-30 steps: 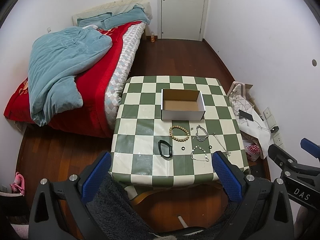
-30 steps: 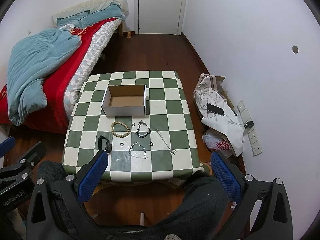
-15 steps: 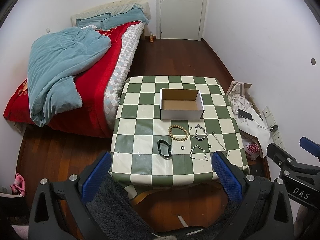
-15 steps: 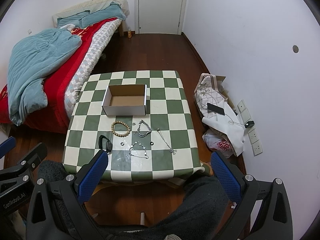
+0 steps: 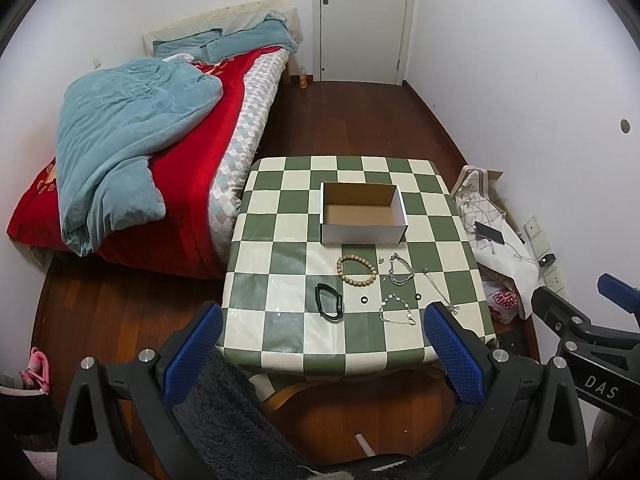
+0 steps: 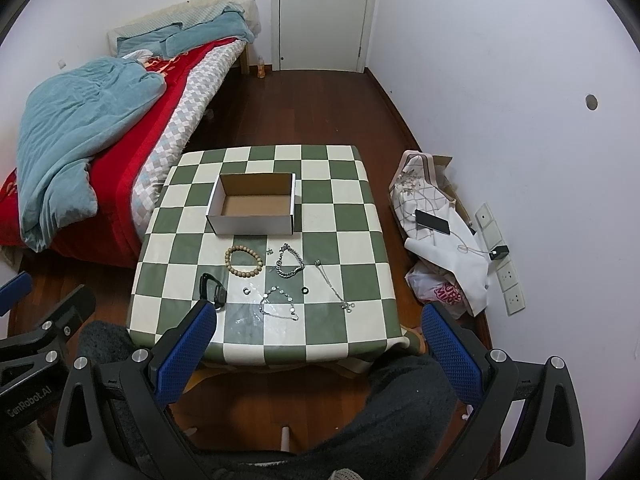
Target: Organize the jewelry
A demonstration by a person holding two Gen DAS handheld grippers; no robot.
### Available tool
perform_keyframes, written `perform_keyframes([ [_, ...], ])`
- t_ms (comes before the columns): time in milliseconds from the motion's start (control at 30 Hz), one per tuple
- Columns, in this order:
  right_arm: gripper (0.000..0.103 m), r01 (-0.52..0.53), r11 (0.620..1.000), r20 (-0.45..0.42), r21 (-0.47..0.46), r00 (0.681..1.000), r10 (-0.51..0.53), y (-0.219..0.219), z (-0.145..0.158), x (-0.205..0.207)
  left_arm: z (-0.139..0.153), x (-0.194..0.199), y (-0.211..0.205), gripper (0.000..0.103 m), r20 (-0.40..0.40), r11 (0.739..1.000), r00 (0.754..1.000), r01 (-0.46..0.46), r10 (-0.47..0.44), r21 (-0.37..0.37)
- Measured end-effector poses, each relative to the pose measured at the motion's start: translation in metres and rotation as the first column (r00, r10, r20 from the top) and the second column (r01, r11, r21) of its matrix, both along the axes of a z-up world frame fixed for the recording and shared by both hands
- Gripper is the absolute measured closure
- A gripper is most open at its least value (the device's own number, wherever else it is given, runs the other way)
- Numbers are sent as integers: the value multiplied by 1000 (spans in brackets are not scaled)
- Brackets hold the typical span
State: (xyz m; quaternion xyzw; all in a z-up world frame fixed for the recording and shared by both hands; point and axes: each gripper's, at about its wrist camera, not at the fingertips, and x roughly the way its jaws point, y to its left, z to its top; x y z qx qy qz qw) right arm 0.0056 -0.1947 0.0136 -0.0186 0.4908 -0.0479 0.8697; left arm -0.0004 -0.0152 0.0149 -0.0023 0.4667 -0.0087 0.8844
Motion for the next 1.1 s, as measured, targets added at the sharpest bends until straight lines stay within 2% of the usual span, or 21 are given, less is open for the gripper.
perform_keyframes([
  [167, 0, 11, 1000, 6, 9, 1000, -11, -3, 0, 2, -1, 2, 0, 1, 10, 1000, 1000, -9, 9, 11],
  [267, 0, 23, 1000, 19, 18, 1000, -23, -12, -4, 8, -8, 21, -1, 1, 28, 996, 998, -50, 48, 68],
  [400, 0, 59, 998, 11, -11, 998, -59, -30, -26, 28, -35, 52, -1, 1, 29, 985, 996, -92, 89, 148],
  [567, 3, 87, 996, -79, 5, 993, -87, -63, -88, 69, -99, 92, -17, 1, -68, 969, 993, -83, 101, 232],
  [633, 20, 94, 995, -146, 13, 985, -91, -77, -120, 87, -128, 106, -30, 1, -116, 961, 989, -55, 90, 272],
  [700, 30, 100, 994, -223, 44, 971, -88, -93, -157, 101, -154, 113, -42, 1, -162, 956, 984, -19, 69, 292],
  [833, 35, 146, 986, -332, 76, 937, -113, -123, -228, 112, -208, 127, -64, 1, -254, 940, 966, 36, 54, 338],
  [933, 35, 158, 983, -408, 92, 906, -108, -131, -277, 117, -237, 132, -76, 1, -301, 929, 952, 68, 49, 365],
  [1100, 35, 114, 989, -431, 90, 900, -65, -123, -320, 122, -268, 136, -85, 1, -349, 919, 936, 99, 44, 381],
])
